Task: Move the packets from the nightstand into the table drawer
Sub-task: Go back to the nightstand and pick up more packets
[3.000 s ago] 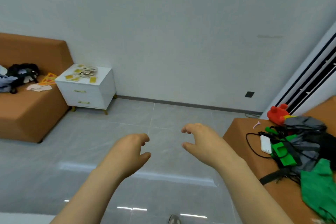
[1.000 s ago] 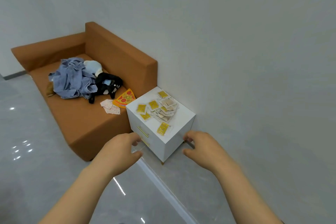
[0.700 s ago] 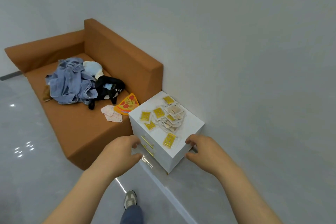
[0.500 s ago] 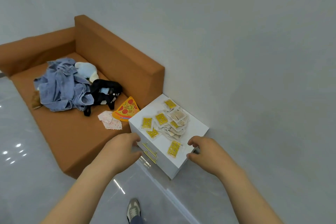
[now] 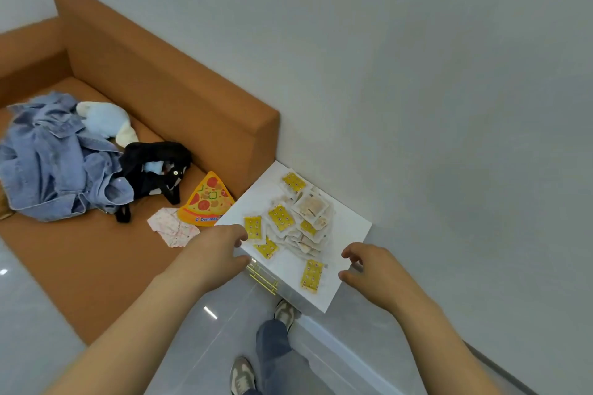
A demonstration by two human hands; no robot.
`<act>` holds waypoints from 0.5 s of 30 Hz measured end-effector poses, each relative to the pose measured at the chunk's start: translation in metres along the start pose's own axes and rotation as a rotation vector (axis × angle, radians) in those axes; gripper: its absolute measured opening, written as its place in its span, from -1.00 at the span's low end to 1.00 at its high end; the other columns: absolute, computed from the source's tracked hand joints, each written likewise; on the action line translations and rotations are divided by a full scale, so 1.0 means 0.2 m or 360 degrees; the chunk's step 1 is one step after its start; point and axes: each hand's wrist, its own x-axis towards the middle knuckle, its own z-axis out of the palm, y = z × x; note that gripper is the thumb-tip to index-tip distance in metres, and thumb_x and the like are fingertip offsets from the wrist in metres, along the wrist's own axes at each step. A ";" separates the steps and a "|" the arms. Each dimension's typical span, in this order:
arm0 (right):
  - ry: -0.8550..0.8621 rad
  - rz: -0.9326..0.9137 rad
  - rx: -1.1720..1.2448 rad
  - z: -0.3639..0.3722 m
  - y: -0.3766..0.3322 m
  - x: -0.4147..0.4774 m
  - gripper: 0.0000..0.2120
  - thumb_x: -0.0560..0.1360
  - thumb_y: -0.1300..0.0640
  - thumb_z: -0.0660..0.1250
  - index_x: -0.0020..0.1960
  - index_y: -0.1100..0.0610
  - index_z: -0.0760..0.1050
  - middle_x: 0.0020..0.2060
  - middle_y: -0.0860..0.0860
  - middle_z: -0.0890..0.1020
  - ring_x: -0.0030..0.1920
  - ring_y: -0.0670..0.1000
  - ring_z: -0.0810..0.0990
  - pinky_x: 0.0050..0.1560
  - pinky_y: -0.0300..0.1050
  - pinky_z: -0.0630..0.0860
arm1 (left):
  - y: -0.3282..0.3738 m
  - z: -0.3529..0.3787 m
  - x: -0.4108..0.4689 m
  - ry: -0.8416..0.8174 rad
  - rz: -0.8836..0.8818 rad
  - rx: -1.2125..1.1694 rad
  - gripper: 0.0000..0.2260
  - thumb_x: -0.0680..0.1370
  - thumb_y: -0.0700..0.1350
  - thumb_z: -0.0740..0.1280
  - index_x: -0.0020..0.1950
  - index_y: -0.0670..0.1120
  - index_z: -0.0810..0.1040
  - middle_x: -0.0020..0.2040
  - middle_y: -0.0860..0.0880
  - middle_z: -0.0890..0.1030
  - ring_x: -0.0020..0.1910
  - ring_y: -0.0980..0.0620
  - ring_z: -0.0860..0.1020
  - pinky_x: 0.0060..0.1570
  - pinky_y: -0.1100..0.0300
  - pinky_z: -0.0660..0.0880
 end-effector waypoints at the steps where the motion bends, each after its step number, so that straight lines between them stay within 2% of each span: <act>1: -0.0007 0.0005 0.0003 -0.02 0.01 0.06 -0.63 0.50 0.00 0.33 0.29 -0.01 0.44 0.20 -0.03 0.53 0.19 -0.03 0.50 0.14 -0.13 0.48 | 0.00 -0.01 0.06 0.0006 -0.0007 0.0025 -0.64 0.51 0.00 0.33 0.30 0.00 0.46 0.22 0.06 0.55 0.21 0.07 0.49 0.15 0.18 0.45; 8: -0.0013 0.0026 0.0053 -0.14 0.06 0.50 -0.61 0.52 -0.01 0.30 0.32 0.03 0.41 0.20 0.00 0.52 0.17 -0.01 0.50 0.12 -0.13 0.46 | 0.01 -0.09 0.45 -0.0070 -0.0082 0.0146 -0.66 0.53 0.01 0.30 0.30 0.00 0.45 0.16 0.05 0.56 0.13 0.08 0.51 -0.01 0.28 0.40; 15: -0.0080 0.0092 0.0035 -0.18 0.13 0.85 -0.60 0.53 -0.04 0.30 0.32 0.06 0.40 0.19 0.02 0.53 0.18 0.01 0.50 0.12 -0.11 0.45 | 0.00 -0.06 0.76 -0.0204 -0.0107 0.0189 -0.66 0.53 0.03 0.31 0.28 -0.02 0.46 0.19 0.04 0.56 0.10 0.07 0.55 0.05 0.21 0.47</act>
